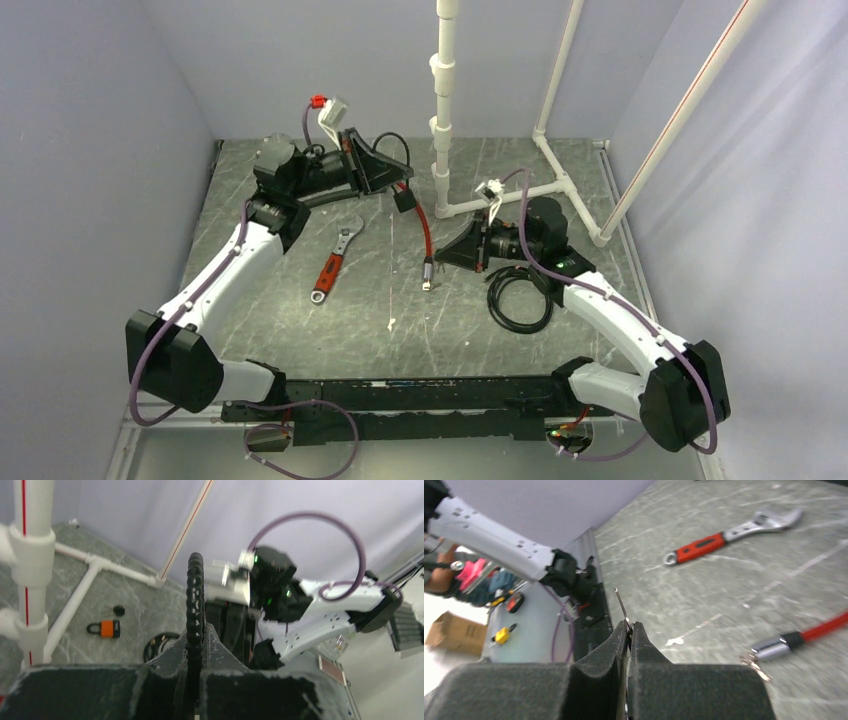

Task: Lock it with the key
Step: Lock the lock, then place the key at the center of the board.

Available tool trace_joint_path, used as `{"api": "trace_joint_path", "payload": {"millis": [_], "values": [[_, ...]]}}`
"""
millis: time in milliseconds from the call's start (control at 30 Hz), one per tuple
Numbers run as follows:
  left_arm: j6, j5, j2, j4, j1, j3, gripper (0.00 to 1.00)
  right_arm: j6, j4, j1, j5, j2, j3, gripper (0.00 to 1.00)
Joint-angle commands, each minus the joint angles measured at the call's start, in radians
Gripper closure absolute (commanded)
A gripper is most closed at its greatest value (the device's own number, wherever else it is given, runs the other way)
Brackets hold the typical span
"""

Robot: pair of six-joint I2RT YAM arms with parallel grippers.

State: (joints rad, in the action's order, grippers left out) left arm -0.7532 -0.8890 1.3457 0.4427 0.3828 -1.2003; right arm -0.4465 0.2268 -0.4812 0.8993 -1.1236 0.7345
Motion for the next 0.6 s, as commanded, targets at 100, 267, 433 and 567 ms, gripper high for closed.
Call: {"api": "trace_joint_path", "payload": {"millis": [100,267,433,567], "values": [[0.268,-0.058,-0.09,-0.239,0.002,0.079,1.0,0.258,-0.298,0.206,-0.088,-0.038,0.08,1.0],[0.266,-0.002,-0.076,-0.287,0.02,0.158,1.0,0.433,-0.472,0.307,-0.194,-0.235,0.193,1.0],[0.294,0.2,0.004,-0.349,0.127,0.175,1.0,0.497,-0.505,0.321,-0.266,-0.416,0.287,1.0],[0.291,0.299,0.116,-0.329,0.202,0.148,1.0,0.5,-0.48,0.32,-0.325,-0.508,0.328,1.0]]}}
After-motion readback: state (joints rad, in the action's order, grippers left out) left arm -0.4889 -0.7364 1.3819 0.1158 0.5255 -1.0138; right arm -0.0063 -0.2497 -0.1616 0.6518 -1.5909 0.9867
